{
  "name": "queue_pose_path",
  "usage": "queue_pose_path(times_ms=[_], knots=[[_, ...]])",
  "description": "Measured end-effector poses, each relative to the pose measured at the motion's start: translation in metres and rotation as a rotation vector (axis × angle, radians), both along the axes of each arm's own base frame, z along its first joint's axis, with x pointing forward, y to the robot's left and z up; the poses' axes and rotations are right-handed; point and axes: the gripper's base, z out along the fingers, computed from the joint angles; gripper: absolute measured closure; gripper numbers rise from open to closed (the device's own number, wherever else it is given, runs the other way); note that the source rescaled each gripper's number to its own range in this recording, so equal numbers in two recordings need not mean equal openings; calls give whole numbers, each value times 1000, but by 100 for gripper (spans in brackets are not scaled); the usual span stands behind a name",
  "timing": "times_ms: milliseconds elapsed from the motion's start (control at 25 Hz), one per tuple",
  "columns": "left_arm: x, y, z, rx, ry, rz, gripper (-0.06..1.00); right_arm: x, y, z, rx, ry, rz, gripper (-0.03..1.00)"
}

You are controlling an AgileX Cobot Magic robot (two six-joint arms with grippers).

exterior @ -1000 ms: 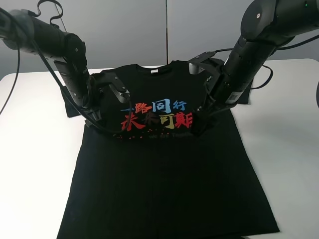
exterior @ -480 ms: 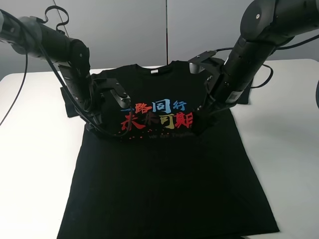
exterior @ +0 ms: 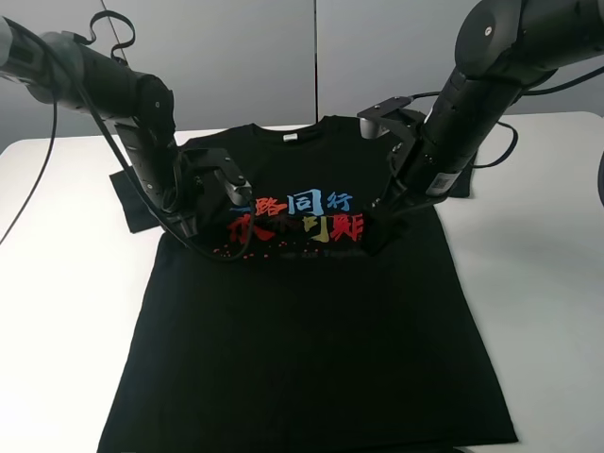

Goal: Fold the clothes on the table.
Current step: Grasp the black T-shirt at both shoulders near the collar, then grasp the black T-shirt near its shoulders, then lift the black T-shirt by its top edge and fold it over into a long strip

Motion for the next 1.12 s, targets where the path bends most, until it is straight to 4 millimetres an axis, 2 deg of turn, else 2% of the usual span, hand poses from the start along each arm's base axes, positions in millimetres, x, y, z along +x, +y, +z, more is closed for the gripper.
queue_pose_path(times_ms=[280,520,600,720,800,960,1120], knots=[[0,0,0,1,2,0,94,4,-2,2,-41,-36,36,-3],[0,0,0,1,2,4,94,27,2,23,-76,-157,71,-3],[0,0,0,1,2,6,94,35,2,24,-103,-172,88,-3],[0,0,0,1,2,8,94,42,4,10,-142,-128,108,-3],[0,0,0,1,2,8,94,45,4,-6,-168,-86,120,-3],[0,0,0,1,2,8,94,45,3,-36,-214,5,141,-3],[0,0,0,1,2,8,94,45,1,-55,-246,44,155,-3]])
